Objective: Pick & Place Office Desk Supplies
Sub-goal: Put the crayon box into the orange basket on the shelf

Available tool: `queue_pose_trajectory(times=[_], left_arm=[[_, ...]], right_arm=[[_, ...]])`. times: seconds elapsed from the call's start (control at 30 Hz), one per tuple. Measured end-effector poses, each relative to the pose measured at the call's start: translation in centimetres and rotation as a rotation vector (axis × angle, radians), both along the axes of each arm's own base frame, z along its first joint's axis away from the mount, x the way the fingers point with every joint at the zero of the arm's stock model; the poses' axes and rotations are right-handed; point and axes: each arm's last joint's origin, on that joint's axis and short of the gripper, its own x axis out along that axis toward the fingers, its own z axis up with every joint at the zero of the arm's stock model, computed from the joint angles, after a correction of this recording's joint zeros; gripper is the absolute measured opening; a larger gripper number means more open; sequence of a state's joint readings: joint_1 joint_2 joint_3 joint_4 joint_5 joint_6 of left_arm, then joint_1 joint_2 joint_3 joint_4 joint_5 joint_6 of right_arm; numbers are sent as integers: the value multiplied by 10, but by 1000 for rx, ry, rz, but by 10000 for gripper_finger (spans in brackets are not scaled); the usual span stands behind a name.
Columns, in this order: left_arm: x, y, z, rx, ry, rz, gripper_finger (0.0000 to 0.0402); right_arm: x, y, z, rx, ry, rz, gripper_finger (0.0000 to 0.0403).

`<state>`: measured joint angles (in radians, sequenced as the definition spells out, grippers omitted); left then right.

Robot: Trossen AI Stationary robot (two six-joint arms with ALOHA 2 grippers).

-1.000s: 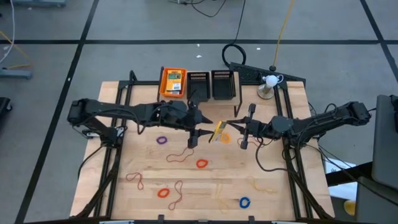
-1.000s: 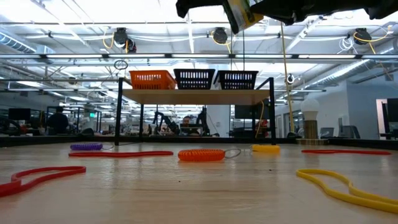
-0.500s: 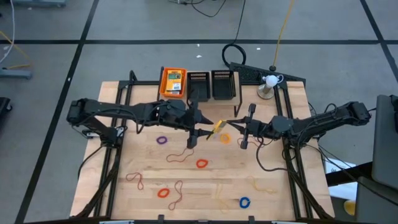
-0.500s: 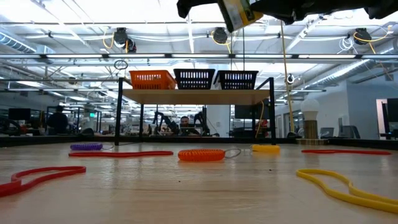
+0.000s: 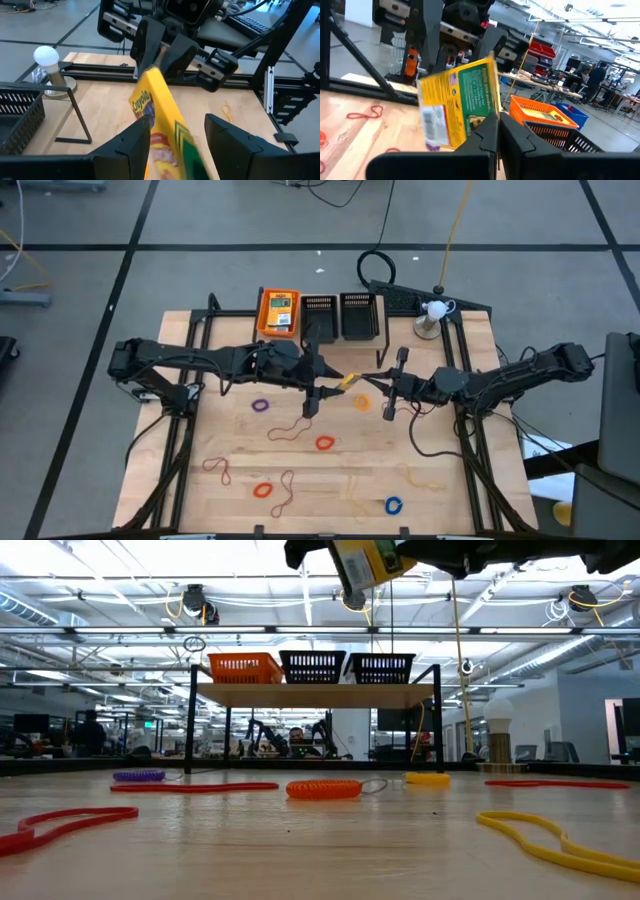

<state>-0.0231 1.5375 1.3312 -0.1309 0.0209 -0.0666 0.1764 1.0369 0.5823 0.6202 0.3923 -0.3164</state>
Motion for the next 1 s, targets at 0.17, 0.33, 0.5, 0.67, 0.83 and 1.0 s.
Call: queue_pose_trajectory(times=[0.17, 0.33, 0.5, 0.67, 0.83, 1.0], left_arm=[[0, 0, -1, 1, 8, 11, 184], [0, 2, -1, 20, 13, 63, 184], [1, 3, -6, 36, 39, 100, 184], [7, 4, -20, 75, 107, 109, 182], [11, 3, -27, 134, 126, 82, 95], [6, 3, -18, 196, 97, 68, 14]], right_arm=[[0, 0, 0, -1, -2, -2, 0], [0, 0, 1, 11, -19, -3, 0], [0, 0, 2, 12, -23, 0, 0], [1, 1, 3, 14, -35, 6, 0], [2, 1, 2, 17, -35, 36, 1], [2, 4, 3, 13, -48, 126, 14]])
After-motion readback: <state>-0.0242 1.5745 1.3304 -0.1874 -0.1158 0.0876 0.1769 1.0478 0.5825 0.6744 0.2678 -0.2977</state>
